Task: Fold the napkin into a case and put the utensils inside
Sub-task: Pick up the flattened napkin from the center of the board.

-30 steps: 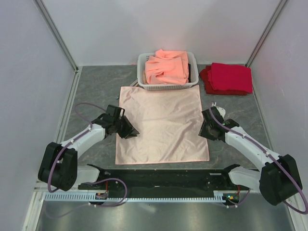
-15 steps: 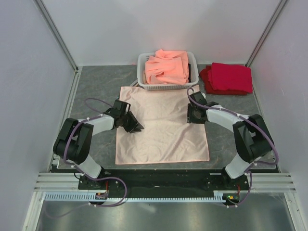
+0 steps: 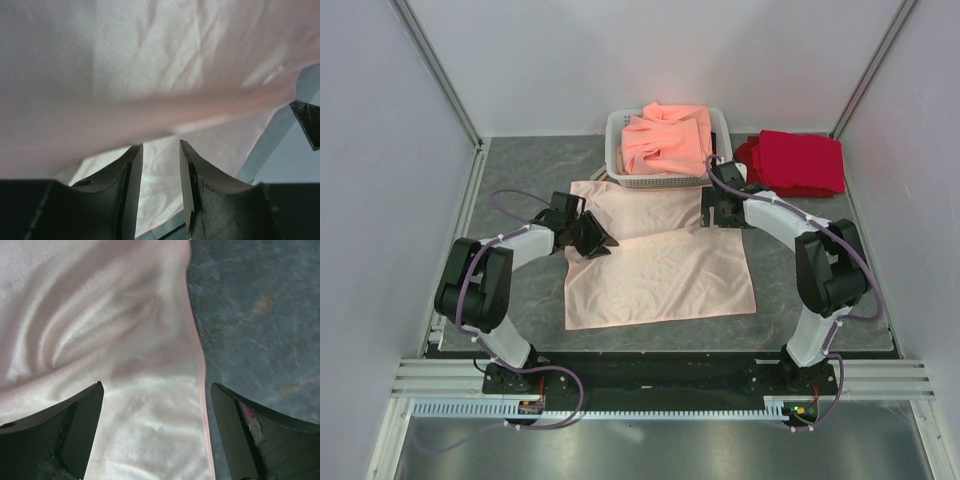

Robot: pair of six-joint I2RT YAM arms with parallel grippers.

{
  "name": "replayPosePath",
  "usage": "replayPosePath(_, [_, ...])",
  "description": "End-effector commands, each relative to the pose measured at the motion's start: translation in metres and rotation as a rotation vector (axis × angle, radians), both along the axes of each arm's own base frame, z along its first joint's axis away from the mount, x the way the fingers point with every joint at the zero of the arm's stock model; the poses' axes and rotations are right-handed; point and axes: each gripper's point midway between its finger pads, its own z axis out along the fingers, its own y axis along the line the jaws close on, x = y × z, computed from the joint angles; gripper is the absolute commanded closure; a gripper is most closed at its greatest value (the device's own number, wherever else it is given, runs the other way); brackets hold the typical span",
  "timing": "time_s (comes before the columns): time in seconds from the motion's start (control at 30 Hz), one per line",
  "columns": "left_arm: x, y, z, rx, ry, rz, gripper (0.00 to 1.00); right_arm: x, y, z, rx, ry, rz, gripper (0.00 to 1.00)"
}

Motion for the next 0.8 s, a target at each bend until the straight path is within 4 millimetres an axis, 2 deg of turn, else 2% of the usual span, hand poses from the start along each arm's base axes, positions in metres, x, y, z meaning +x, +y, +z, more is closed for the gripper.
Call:
replayPosePath(0.0, [-0.025, 0.001, 0.045, 0.001, -0.102, -0.058, 0.54, -0.032, -0.025, 0.059, -0.002, -0.041, -0.128, 0.02])
replayPosePath(0.03, [-0.038, 0.007, 0.042, 0.017, -0.083, -0.058, 0.52, -0.051, -0.030, 0.049, 0.009, -0.001, -0.147, 0.02])
replayPosePath(0.07, [-0.043, 0.014, 0.056, 0.040, -0.132, -0.050, 0.52, -0.065, -0.032, 0.060, 0.066, -0.019, -0.194, 0.02])
replayPosePath(0.1, [-0.060, 0.022, 0.052, 0.069, -0.084, -0.044, 0.52, -0.077, -0.033, 0.058, 0.131, 0.011, -0.208, 0.02])
replayPosePath(0.13, [-0.074, 0.030, 0.044, 0.095, -0.055, -0.033, 0.52, -0.098, -0.040, 0.043, 0.152, 0.060, -0.235, 0.02])
replayPosePath(0.17, [-0.081, 0.038, 0.054, 0.112, -0.080, -0.001, 0.52, -0.112, -0.044, 0.050, 0.204, 0.049, -0.275, 0.02])
replayPosePath(0.2, [-0.097, 0.046, 0.047, 0.138, -0.032, 0.016, 0.52, -0.124, -0.049, 0.045, 0.245, 0.082, -0.300, 0.02])
replayPosePath(0.23, [-0.113, 0.055, 0.038, 0.166, 0.008, 0.039, 0.53, -0.145, -0.056, 0.030, 0.239, 0.127, -0.326, 0.05])
replayPosePath(0.27, [-0.120, 0.068, 0.034, 0.209, 0.034, 0.116, 0.54, -0.161, -0.061, 0.035, 0.246, 0.119, -0.342, 0.12])
replayPosePath(0.3, [-0.128, 0.077, 0.040, 0.218, 0.019, 0.164, 0.54, -0.172, -0.060, 0.032, 0.275, 0.126, -0.376, 0.16])
replayPosePath(0.33, [-0.149, 0.088, 0.028, 0.260, 0.088, 0.197, 0.54, -0.192, -0.061, 0.015, 0.280, 0.167, -0.401, 0.22])
replayPosePath(0.37, [-0.152, 0.099, 0.026, 0.282, 0.094, 0.274, 0.55, -0.201, -0.061, 0.018, 0.320, 0.134, -0.422, 0.34])
replayPosePath(0.4, [-0.156, 0.102, 0.032, 0.267, 0.062, 0.308, 0.55, -0.206, -0.059, 0.014, 0.356, 0.128, -0.460, 0.40])
replayPosePath(0.43, [-0.167, 0.107, 0.023, 0.278, 0.091, 0.327, 0.54, -0.221, -0.054, -0.001, 0.388, 0.167, -0.461, 0.51])
replayPosePath(0.53, [-0.178, 0.110, 0.022, 0.259, 0.124, 0.383, 0.54, -0.233, -0.050, -0.012, 0.428, 0.179, -0.477, 0.60])
replayPosePath(0.63, [-0.183, 0.113, 0.021, 0.279, 0.178, 0.409, 0.54, -0.239, -0.048, -0.020, 0.433, 0.214, -0.484, 0.62])
replayPosePath(0.77, [-0.190, 0.115, 0.015, 0.320, 0.247, 0.395, 0.54, -0.237, -0.050, -0.027, 0.415, 0.224, -0.510, 0.62])
